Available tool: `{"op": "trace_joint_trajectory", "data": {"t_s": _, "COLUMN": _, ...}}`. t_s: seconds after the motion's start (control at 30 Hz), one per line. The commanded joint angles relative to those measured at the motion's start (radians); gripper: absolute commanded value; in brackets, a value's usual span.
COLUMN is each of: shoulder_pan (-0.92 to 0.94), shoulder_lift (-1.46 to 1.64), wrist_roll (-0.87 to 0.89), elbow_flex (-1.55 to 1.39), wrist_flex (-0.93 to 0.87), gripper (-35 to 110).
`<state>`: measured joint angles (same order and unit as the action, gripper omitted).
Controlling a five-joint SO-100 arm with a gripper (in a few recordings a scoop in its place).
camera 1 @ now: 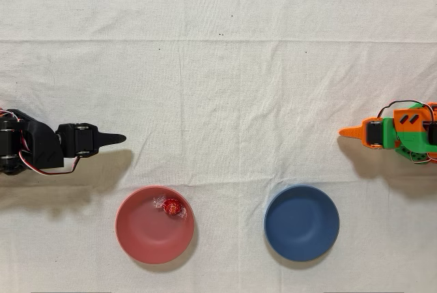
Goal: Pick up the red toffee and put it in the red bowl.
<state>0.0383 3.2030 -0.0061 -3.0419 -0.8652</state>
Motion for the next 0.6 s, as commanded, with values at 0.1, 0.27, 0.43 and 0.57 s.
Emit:
{"op": "trace_joint_trajectory", "data": {"t_s": 0.1, "shoulder_pan": 0.009, "shoulder_lift": 0.012, "wrist_roll": -0.009, "elbow_flex": -0.02, "wrist_flex": -0.011, "gripper": 1}}
{"op": "trace_joint_trajectory", "data": {"t_s": 0.27, "shoulder_pan": 0.009, "shoulder_lift": 0.014, "wrist_roll": -0.015, "elbow_flex": -0.021, "wrist_flex": -0.014, "gripper": 1}}
{"op": "trace_joint_trajectory", "data": {"t_s": 0.43, "shoulder_pan": 0.009, "shoulder_lift": 0.014, "wrist_roll": -0.015, "elbow_flex": -0.021, "wrist_flex": -0.014, "gripper": 1}}
{"op": "trace_joint_trajectory", "data": {"t_s": 0.57, "shoulder_pan": 0.009, "shoulder_lift": 0.014, "wrist_roll": -0.015, "elbow_flex": -0.021, "wrist_flex": -0.014, "gripper": 1}}
